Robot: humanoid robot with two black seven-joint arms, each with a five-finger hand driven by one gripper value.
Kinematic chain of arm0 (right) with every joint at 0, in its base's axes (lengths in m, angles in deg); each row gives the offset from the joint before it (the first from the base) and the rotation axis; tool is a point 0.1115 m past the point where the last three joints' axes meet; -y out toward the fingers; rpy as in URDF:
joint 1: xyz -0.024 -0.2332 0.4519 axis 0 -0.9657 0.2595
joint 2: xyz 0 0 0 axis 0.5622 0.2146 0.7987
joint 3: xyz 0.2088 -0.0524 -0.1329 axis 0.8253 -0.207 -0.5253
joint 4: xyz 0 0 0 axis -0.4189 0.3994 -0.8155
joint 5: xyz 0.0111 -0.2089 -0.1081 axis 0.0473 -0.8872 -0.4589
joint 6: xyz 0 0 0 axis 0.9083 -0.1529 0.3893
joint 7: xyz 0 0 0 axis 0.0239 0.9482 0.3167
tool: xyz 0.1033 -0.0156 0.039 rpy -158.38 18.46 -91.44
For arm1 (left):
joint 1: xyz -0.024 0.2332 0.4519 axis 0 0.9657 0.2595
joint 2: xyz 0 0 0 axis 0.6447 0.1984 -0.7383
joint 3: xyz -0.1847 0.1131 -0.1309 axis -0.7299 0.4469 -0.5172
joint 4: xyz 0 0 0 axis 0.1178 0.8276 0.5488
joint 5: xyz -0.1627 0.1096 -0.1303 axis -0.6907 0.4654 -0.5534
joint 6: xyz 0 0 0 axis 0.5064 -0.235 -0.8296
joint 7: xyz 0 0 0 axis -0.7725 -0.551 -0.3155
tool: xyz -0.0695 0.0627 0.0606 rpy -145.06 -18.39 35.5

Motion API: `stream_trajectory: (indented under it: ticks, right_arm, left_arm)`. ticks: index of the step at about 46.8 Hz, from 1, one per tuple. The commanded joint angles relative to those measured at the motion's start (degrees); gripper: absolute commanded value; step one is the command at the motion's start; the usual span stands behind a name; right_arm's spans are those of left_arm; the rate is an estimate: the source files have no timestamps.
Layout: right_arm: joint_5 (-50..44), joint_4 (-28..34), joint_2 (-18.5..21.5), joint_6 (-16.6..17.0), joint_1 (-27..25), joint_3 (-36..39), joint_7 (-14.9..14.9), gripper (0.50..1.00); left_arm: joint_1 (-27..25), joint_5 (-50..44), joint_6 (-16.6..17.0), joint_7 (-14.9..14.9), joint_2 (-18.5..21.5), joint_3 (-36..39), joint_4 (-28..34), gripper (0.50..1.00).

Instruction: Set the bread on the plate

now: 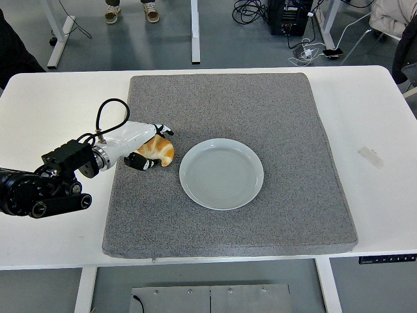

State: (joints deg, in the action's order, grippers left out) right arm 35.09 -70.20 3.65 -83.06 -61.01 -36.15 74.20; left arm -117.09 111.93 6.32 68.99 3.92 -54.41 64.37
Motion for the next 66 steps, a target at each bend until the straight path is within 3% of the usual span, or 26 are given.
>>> stream_trajectory:
  ticks: [1, 3, 4, 28, 39, 66]
  right_arm:
    - [0.00, 0.00, 0.00, 0.02, -0.06, 0.00, 0.00, 1.000]
    - [0.00, 0.00, 0.00, 0.02, 0.03, 0.00, 0.00, 1.000]
    - [0.00, 0.00, 0.00, 0.02, 0.03, 0.00, 0.00, 1.000]
    - [0.00, 0.00, 0.00, 0.02, 0.03, 0.00, 0.00, 1.000]
    - [0.00, 0.00, 0.00, 0.02, 0.03, 0.00, 0.00, 1.000]
    - [0.00, 0.00, 0.00, 0.02, 0.03, 0.00, 0.00, 1.000]
  left_arm:
    - [0.00, -0.09, -0.04, 0.09, -0.04, 0.02, 0.04, 0.556]
    - [0.00, -0.09, -0.13, 0.09, -0.04, 0.02, 0.04, 0.503]
    - [0.00, -0.09, -0.13, 0.09, -0.04, 0.02, 0.04, 0.500]
    - [-2.73, -0.26, -0.13, 0.35, 1.01, -1.39, 0.21, 0.500]
    - [-6.24, -0.09, -0.22, 3.16, 4.62, -3.85, 1.09, 0.500]
    - [-15.73, -0.17, -1.01, 3.25, 7.25, -4.73, 1.09, 0.500]
